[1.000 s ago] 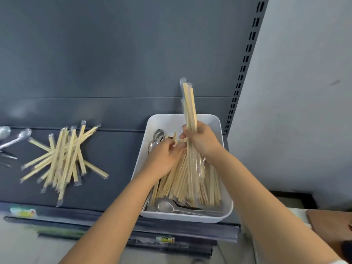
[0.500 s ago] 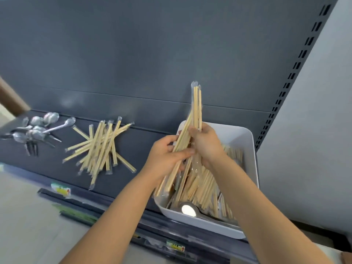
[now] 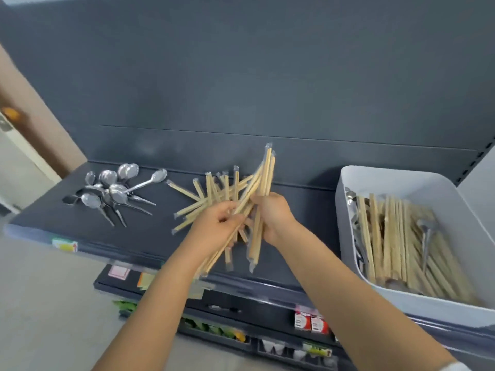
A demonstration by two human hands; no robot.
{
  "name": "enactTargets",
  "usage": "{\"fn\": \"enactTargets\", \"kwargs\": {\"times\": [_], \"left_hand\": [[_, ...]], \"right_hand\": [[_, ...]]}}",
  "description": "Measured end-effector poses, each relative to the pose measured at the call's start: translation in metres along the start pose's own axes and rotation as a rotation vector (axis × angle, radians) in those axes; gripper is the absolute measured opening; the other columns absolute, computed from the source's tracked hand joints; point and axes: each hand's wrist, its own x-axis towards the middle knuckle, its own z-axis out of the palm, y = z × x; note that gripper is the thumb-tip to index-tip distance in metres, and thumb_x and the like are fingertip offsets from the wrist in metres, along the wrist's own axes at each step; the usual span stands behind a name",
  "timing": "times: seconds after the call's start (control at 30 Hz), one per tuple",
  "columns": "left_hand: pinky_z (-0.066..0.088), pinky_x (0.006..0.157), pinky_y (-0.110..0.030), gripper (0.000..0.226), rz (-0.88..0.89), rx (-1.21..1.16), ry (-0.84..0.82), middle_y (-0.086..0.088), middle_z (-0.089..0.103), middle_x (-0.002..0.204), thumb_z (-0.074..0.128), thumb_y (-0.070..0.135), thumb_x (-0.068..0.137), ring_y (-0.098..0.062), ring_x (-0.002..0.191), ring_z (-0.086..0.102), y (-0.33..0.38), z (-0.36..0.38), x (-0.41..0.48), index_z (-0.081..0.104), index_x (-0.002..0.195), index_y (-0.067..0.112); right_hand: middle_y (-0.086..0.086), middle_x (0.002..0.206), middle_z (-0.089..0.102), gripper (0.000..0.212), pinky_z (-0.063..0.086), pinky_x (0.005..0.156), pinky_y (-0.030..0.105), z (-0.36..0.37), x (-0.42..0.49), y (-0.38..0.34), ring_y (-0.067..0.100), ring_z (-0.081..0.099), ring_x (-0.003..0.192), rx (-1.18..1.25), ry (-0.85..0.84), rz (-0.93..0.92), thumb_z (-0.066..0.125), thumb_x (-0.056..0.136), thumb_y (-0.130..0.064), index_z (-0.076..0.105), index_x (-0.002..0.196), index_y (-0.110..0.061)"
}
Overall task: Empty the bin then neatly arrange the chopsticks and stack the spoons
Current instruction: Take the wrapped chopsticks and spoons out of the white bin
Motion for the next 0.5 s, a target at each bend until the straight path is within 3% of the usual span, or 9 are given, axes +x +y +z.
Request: {"fn": "enactTargets", "kwargs": {"times": [0.1, 0.23, 0.33, 0.4, 0.5], "left_hand": [[0.048, 0.053, -0.025, 0.029, 0.003, 0.021, -0.102, -0.001, 0.072, 0.102, 0.066, 0.023, 0.089, -0.014, 0.068, 0.060, -0.030, -0.047, 0.007, 0.065, 0.117, 0.029], [0.045, 0.055, -0.026, 0.029, 0.023, -0.022, -0.201, 0.002, 0.074, 0.094, 0.074, 0.020, 0.081, -0.009, 0.070, 0.058, -0.041, -0.083, 0.022, 0.068, 0.107, 0.030], [0.045, 0.053, -0.020, 0.029, 0.036, -0.001, -0.238, 0.001, 0.071, 0.095, 0.078, 0.018, 0.078, 0.000, 0.062, 0.057, -0.042, -0.093, 0.051, 0.066, 0.104, 0.025], [0.046, 0.058, -0.019, 0.037, 0.031, 0.118, -0.214, 0.007, 0.062, 0.098, 0.080, 0.020, 0.077, -0.002, 0.066, 0.057, -0.046, -0.091, 0.075, 0.060, 0.108, 0.027], [0.044, 0.077, -0.025, 0.048, 0.051, 0.296, -0.186, 0.011, 0.056, 0.103, 0.082, 0.029, 0.073, -0.008, 0.092, 0.056, -0.058, -0.086, 0.110, 0.061, 0.116, 0.027]], "right_hand": [[0.013, 0.080, 0.062, 0.020, 0.052, 0.051, 0.031, 0.038, 0.005, 0.025, 0.021, 0.061, 0.062, 0.033, 0.034, 0.036, 0.047, 0.096, -0.003, 0.055, 0.112, 0.006], [0.017, 0.090, 0.064, 0.021, 0.052, 0.046, 0.027, 0.065, 0.011, 0.041, 0.024, 0.064, 0.068, 0.076, 0.131, 0.016, 0.050, 0.095, 0.001, 0.055, 0.114, 0.007], [0.022, 0.101, 0.066, 0.021, 0.057, 0.051, 0.032, 0.070, 0.026, 0.041, 0.026, 0.066, 0.072, 0.127, 0.218, -0.004, 0.049, 0.096, -0.001, 0.054, 0.115, 0.007], [0.023, 0.106, 0.065, 0.022, 0.060, 0.060, 0.037, 0.068, 0.043, 0.040, 0.029, 0.065, 0.079, 0.141, 0.270, 0.019, 0.049, 0.098, -0.011, 0.056, 0.113, 0.004], [0.021, 0.101, 0.062, 0.023, 0.054, 0.087, 0.049, 0.061, 0.071, 0.040, 0.037, 0.063, 0.093, 0.154, 0.304, 0.069, 0.044, 0.101, -0.018, 0.057, 0.100, 0.000]]}}
